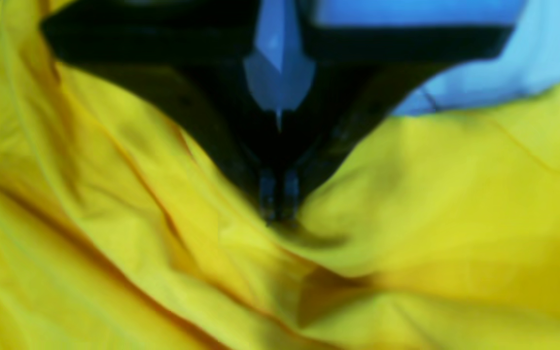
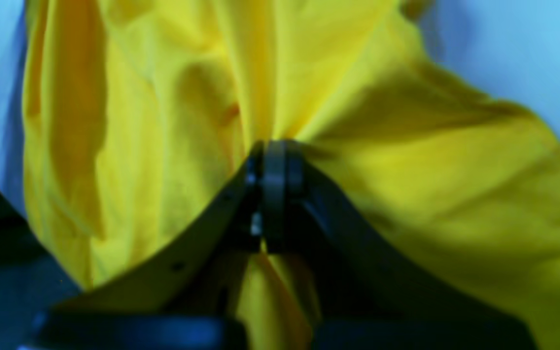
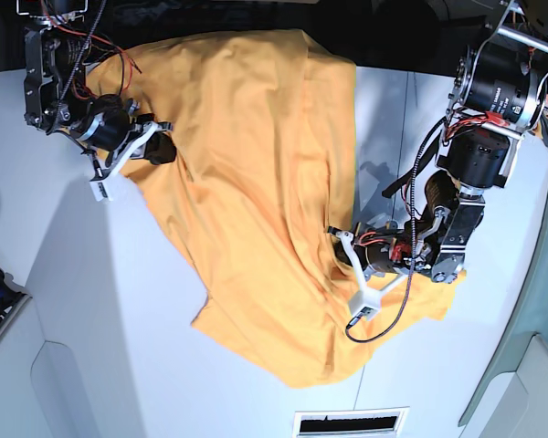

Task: Layout the t-shirt on the table in an organized manner, then fold the t-shirt properly
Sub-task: 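Drag the shirt edge with the left gripper toward the right gripper, then pull the shirt fabric with the left gripper back outward, then grasp the shirt hem with both grippers and spread it apart, then drag the shirt edges apart with both grippers to flatten it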

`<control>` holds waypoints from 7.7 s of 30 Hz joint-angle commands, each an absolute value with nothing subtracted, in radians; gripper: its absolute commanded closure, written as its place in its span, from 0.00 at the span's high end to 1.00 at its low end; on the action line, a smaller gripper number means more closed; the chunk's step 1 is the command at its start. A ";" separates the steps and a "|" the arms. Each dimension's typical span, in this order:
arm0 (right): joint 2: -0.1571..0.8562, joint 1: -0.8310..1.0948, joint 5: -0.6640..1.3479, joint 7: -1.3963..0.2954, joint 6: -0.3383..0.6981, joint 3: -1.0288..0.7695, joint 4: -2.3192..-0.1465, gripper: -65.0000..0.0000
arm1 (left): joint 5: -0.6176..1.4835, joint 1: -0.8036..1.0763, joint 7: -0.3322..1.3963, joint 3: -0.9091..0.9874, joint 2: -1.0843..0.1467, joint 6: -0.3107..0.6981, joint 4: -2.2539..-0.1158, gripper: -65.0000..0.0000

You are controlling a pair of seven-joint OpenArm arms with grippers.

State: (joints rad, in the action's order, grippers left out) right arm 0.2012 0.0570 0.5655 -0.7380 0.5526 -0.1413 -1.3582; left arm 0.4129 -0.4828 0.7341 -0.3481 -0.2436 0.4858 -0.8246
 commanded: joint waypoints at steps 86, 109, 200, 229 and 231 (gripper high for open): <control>0.271 -0.204 0.343 -0.620 0.424 -0.136 -1.327 0.00 | 0.898 -0.595 1.068 -0.348 -0.331 0.698 -0.943 0.03; 0.228 -0.326 0.337 -0.542 0.408 -0.147 -0.996 0.15 | 1.062 -0.429 1.138 -0.347 -0.480 0.698 -0.944 0.21; 0.421 -0.163 0.373 -0.552 0.526 -0.297 -0.975 0.00 | 0.284 -0.605 0.737 -0.348 -0.395 0.456 -0.580 0.00; 0.395 -0.062 0.579 -0.629 0.554 -0.375 -1.330 0.00 | 0.632 -0.716 0.907 -0.348 -0.421 0.615 -0.709 0.00; 0.395 -0.101 0.544 -0.612 0.554 -0.308 -1.294 0.00 | 0.632 -0.691 0.902 -0.348 -0.415 0.615 -0.709 0.00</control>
